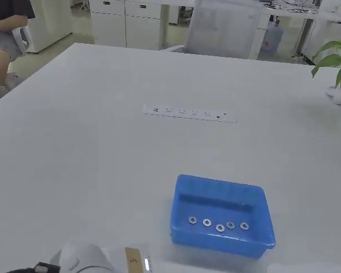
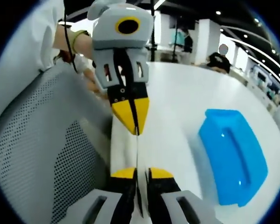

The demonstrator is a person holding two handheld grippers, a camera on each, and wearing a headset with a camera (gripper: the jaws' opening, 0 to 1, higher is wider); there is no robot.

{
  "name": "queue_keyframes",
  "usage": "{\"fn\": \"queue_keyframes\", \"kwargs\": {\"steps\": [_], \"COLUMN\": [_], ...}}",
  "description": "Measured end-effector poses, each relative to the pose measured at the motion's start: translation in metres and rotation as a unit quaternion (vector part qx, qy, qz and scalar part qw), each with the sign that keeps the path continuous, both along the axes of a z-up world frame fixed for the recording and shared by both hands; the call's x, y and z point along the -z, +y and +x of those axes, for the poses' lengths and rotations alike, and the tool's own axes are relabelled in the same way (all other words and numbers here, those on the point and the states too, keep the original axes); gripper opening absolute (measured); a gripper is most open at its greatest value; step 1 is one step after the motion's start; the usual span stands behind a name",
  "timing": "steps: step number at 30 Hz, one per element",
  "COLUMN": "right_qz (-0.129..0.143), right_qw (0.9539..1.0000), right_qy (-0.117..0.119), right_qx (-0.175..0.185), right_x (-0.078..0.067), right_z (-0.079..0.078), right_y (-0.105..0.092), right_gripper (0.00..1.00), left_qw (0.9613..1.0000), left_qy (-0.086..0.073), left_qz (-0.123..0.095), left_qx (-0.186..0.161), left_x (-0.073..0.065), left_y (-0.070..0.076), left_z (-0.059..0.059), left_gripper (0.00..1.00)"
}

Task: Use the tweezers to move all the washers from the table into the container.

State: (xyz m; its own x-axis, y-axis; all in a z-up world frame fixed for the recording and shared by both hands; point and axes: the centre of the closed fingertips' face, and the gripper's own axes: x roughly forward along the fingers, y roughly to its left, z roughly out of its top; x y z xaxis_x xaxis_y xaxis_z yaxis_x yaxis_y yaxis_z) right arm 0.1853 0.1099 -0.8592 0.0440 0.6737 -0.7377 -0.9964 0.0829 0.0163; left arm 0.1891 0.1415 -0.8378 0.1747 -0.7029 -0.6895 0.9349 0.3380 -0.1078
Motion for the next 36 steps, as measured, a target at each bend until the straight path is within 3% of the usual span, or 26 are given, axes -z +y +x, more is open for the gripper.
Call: {"fn": "queue_keyframes", "kwargs": {"steps": [10,14,20,23,28,31,34,36], "right_qz": [-0.015,-0.020,-0.036,-0.060,-0.074,-0.075,-0.067,-0.046], "right_qw": [0.9998,0.9996,0.9978,0.9927,0.9874,0.9875,0.9893,0.9927], "right_qy": [-0.014,-0.020,-0.048,-0.079,-0.100,-0.099,-0.095,-0.085], "right_qx": [0.007,0.006,-0.029,-0.068,-0.098,-0.098,-0.089,-0.072], "right_x": [0.003,0.003,0.004,0.005,0.005,0.006,0.005,0.002], "right_z": [0.000,0.001,0.002,0.008,0.018,0.023,0.023,0.021], "right_y": [-0.011,-0.013,-0.012,-0.012,-0.010,-0.009,-0.006,-0.003], "right_gripper": [0.03,0.03,0.03,0.03,0.03,0.03,0.03,0.03], "left_qw": [0.9997,0.9998,0.9998,0.9994,0.9985,0.9949,0.9871,0.9824], "left_qy": [0.011,0.013,0.013,0.020,0.026,0.047,0.069,0.074], "left_qz": [0.020,0.016,0.001,-0.013,-0.020,-0.053,-0.100,-0.119], "left_qx": [0.001,-0.005,-0.012,-0.025,-0.043,-0.072,-0.105,-0.123], "left_x": [0.010,0.009,0.006,0.004,0.004,-0.004,-0.017,-0.023], "left_y": [0.002,0.000,-0.001,-0.001,0.004,0.002,-0.001,-0.001], "left_z": [0.007,0.007,0.005,0.006,0.007,0.008,0.012,0.017], "left_gripper": [0.00,0.00,0.00,0.00,0.00,0.00,0.00,0.00]}}
